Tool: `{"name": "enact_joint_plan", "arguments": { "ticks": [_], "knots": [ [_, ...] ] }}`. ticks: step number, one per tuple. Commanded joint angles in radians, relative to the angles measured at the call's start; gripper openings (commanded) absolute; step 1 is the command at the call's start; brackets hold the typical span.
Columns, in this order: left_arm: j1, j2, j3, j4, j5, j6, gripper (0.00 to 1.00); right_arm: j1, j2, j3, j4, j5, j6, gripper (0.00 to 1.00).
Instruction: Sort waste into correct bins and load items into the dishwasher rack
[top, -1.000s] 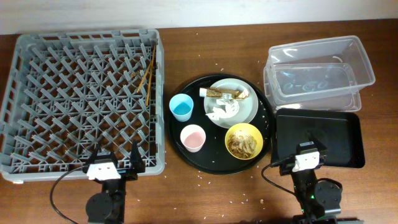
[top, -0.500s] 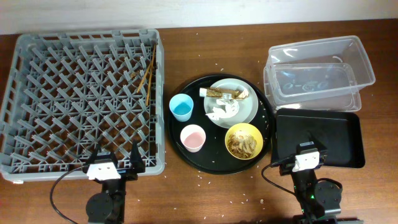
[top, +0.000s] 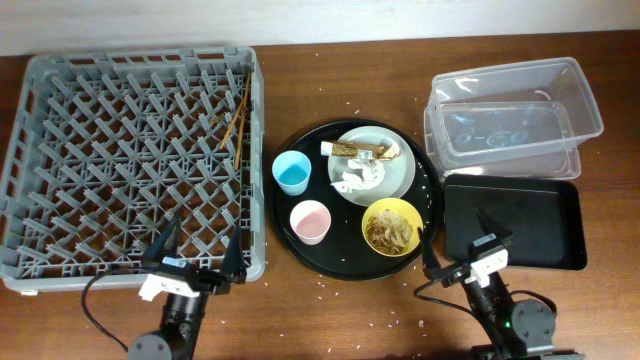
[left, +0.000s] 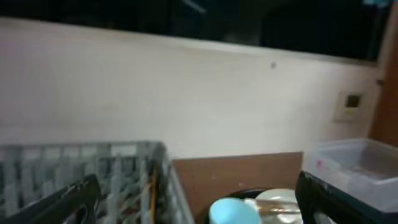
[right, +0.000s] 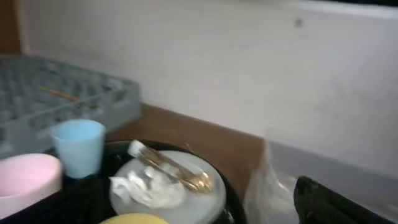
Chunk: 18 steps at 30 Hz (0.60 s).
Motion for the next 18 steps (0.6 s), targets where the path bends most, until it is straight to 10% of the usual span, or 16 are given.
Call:
{"name": "enact_joint_plan", "arguments": {
  "ticks": [1, 10, 18],
  "knots": [
    [0.002, 0.008, 0.135, -0.094, 0.058, -0.032, 0.99, -0.006, -0.006, 0.007, 0.041, -0.103, 0.130, 0.98],
    [0.002, 0.236, 0.527, -0.198, 0.110, 0.170, 0.99, -0.006, 0.047, 0.228, -0.179, -0.113, 0.270, 0.98],
    [0.002, 0.454, 0.613, -0.394, 0.137, 0.065, 0.99, -0.006, 0.656, 0.861, -0.575, -0.113, 0.261, 0.98]
  ]
}}
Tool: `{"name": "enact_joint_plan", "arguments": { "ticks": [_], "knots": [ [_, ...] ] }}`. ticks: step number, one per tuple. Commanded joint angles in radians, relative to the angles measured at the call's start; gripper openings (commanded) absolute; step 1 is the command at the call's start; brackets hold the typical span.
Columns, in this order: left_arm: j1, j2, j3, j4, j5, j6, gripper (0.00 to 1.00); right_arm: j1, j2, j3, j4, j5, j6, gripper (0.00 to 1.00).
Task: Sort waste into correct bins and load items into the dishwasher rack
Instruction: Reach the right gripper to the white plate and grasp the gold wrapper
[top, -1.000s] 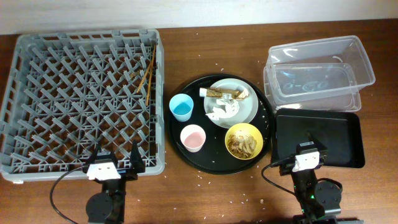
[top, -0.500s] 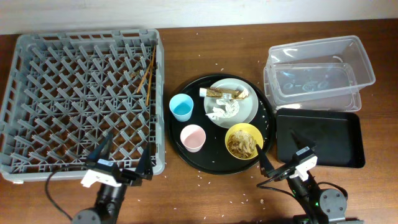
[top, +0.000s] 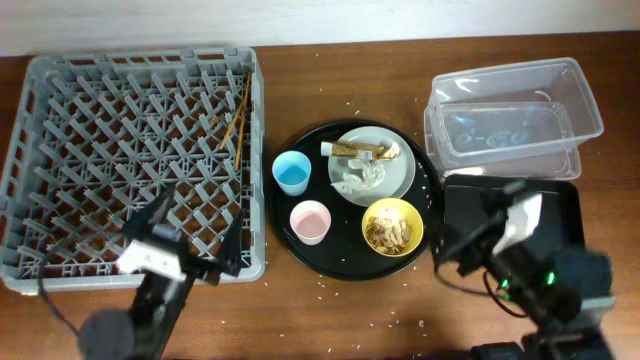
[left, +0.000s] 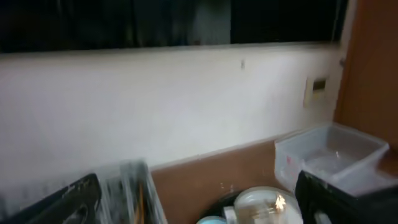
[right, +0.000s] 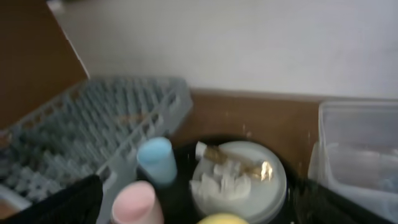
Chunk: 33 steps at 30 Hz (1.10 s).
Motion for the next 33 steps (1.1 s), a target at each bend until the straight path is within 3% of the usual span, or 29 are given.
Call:
{"name": "enact_joint_plan", "arguments": {
  "ticks": [1, 4, 6, 8, 10, 14, 17, 22, 23, 26, 27, 31, 33],
  "knots": [
    [0.002, 0.158, 0.122, -0.119, 0.011, -0.042, 0.99, -0.006, 0.251, 0.257, -0.123, -0.005, -0.005, 0.98],
    [0.002, 0.385, 0.335, -0.354, 0.008, -0.042, 0.99, -0.006, 0.511, 0.476, -0.250, -0.005, -0.045, 0.99],
    [0.002, 0.554, 0.475, -0.530, 0.009, -0.042, 0.99, -0.006, 0.610, 0.516, -0.267, -0.087, 0.007, 0.98],
    [0.002, 0.698, 0.529, -0.565, 0.024, -0.050, 0.99, -0.006, 0.702, 0.515, -0.234, -0.237, 0.005, 0.98],
    [0.002, 0.755, 0.529, -0.569, 0.111, -0.051, 0.99, -0.005, 0.755, 0.515, -0.253, -0.243, 0.024, 0.99],
    [0.002, 0.837, 0.529, -0.566, 0.184, -0.050, 0.99, 0.134, 0.944, 0.519, -0.317, 0.044, 0.058, 0.89],
    [0.002, 0.836, 0.529, -0.567, 0.196, -0.051, 0.99, 0.264, 1.172, 0.553, -0.264, 0.317, 0.080, 0.89],
    [0.002, 0.836, 0.529, -0.592, 0.210, -0.051, 0.99, 0.296, 1.407, 0.554, -0.121, 0.351, -0.044, 0.88],
    [0.002, 0.836, 0.529, -0.597, 0.210, -0.051, 0.99, 0.295, 1.435, 0.554, -0.116, 0.351, -0.053, 0.75],
    [0.002, 0.836, 0.529, -0.612, 0.210, -0.051, 0.99, 0.293, 1.427, 0.571, -0.129, 0.357, -0.053, 0.08],
    [0.002, 0.836, 0.529, -0.615, 0.209, -0.051, 0.99, 0.288, 1.411, 0.605, -0.180, 0.355, -0.051, 0.04],
    [0.002, 0.836, 0.529, -0.615, 0.209, -0.050, 0.99, 0.248, 1.295, 0.881, -0.517, 0.357, -0.048, 0.04],
    [0.002, 0.836, 0.529, -0.615, 0.209, -0.050, 0.99, 0.190, 1.262, 0.967, -0.575, 0.400, 0.025, 0.04]
  ]
}}
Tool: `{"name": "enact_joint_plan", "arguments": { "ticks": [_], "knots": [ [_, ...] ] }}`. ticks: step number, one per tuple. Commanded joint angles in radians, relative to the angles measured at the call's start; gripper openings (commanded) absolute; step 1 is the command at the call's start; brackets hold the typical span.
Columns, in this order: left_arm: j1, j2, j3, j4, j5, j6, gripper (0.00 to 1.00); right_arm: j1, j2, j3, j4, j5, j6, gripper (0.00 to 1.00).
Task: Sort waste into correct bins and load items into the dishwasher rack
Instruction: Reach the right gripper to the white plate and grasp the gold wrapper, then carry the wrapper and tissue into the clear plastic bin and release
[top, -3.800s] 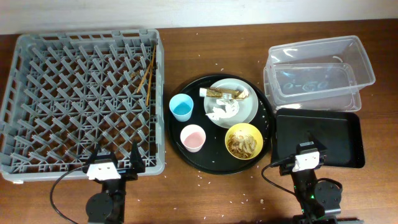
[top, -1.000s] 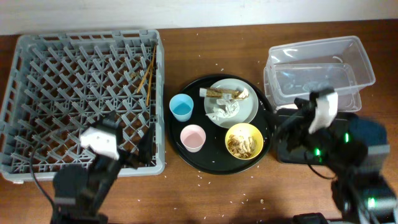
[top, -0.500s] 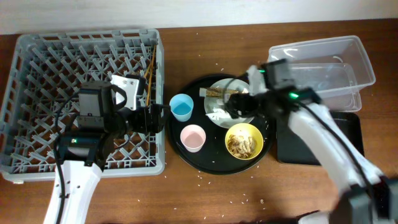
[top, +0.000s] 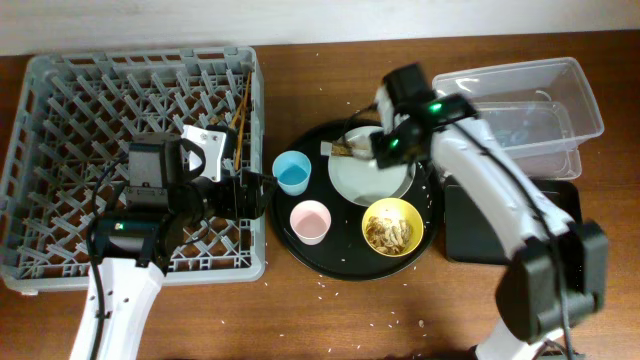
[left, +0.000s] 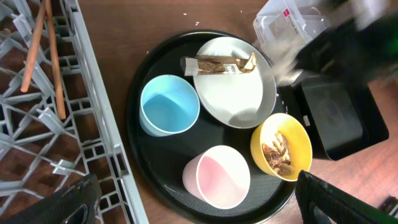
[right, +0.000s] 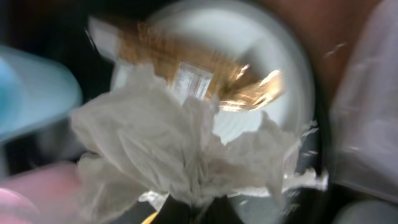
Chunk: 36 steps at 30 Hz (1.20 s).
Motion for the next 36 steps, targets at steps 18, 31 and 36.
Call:
{"name": "enact_joint_plan", "arguments": {
  "ticks": [18, 31, 36],
  "knots": [
    [0.002, -0.001, 0.012, 0.002, 0.014, -0.003, 0.99, -0.011, 0.044, 0.102, -0.023, -0.099, -0.349, 0.63],
    [0.002, -0.001, 0.012, 0.002, 0.014, -0.003, 0.99, 0.006, 0.327, 0.106, 0.087, -0.035, -0.537, 0.04],
    [0.002, -0.001, 0.012, 0.002, 0.014, -0.003, 0.99, -0.083, 0.112, 0.173, 0.044, -0.035, -0.154, 0.04]
  ]
}}
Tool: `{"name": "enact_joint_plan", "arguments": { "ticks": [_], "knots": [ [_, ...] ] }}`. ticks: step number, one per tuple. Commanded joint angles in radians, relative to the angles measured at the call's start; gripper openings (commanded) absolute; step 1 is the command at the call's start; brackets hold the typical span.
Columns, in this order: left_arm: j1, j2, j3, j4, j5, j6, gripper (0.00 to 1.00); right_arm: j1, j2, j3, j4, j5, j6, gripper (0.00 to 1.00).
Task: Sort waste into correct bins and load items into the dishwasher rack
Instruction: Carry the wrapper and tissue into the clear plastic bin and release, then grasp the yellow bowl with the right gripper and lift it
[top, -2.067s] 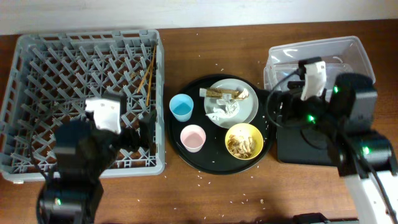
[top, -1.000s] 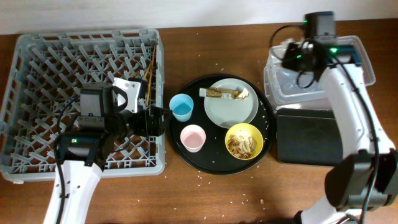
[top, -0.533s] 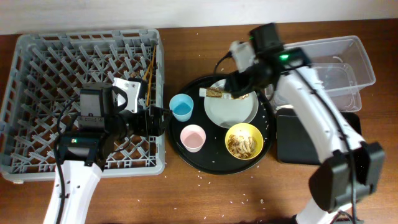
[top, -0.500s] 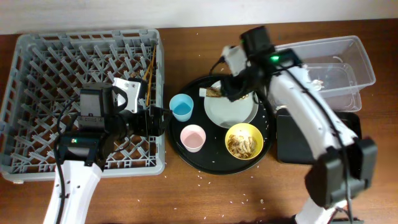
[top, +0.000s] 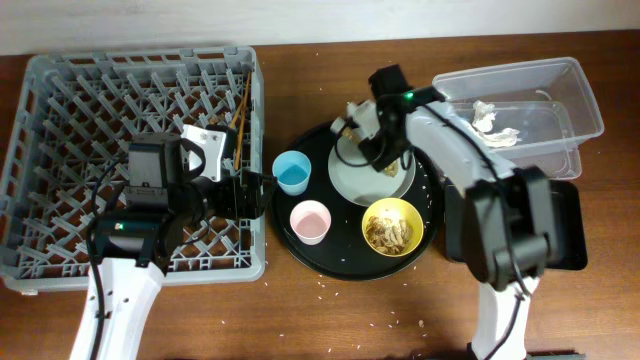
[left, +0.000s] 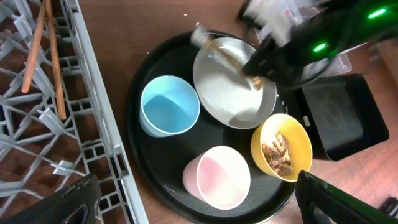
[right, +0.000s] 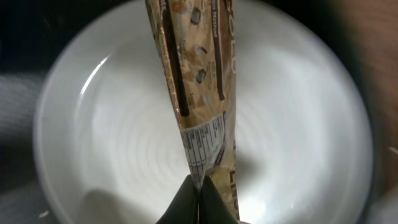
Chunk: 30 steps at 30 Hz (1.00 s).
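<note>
My right gripper (right: 199, 194) is shut on the lower end of a gold snack wrapper (right: 193, 93), held upright over the white plate (right: 93, 137). Overhead, the right gripper (top: 364, 134) is at the plate's (top: 372, 176) far left edge. A white tissue (top: 489, 114) lies in the clear bin (top: 560, 120). My left gripper (left: 199, 206) is open and empty above the pink cup (left: 217, 180). Beside it are the blue cup (left: 169, 111) and the yellow bowl (left: 281, 144) of food scraps. Overhead, the left gripper (top: 252, 190) hovers by the grey rack's (top: 110, 150) right rim.
All the dishes sit on a round black tray (top: 296, 252). Two wooden chopsticks (top: 238, 112) lie in the rack's far right corner. A black rectangular tray (top: 566, 222) lies at the right front, partly under my right arm. Crumbs dot the table.
The tissue, then held in my right gripper above the plate, now lies in the clear bin. The right gripper is now shut on the gold wrapper. The left arm has not moved.
Both arms were low at the table's front edge, grippers open, then somewhat raised. Then the left gripper hung open over the round tray while the right held the tissue above the plate. Now the tissue is in the bin and the wrapper is held.
</note>
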Motion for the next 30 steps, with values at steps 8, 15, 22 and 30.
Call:
{"name": "enact_joint_plan", "arguments": {
  "ticks": [8, 15, 22, 30],
  "knots": [
    [0.002, -0.001, 0.011, 0.002, 0.014, -0.003, 0.99, -0.507, -0.203, 0.078, 0.000, -0.004, 1.129, 0.04],
    [0.002, -0.001, 0.011, 0.002, 0.014, -0.003, 0.99, -0.520, -0.252, 0.079, 0.130, -0.429, 0.729, 0.71],
    [0.002, -0.001, 0.011, 0.002, 0.014, -0.003, 0.99, -0.141, -0.370, 0.023, -0.453, -0.087, 0.544, 0.66],
    [0.002, -0.001, 0.011, 0.002, 0.014, -0.003, 0.99, 0.229, -0.356, -0.417, -0.188, -0.042, 0.384, 0.44]
  ]
}}
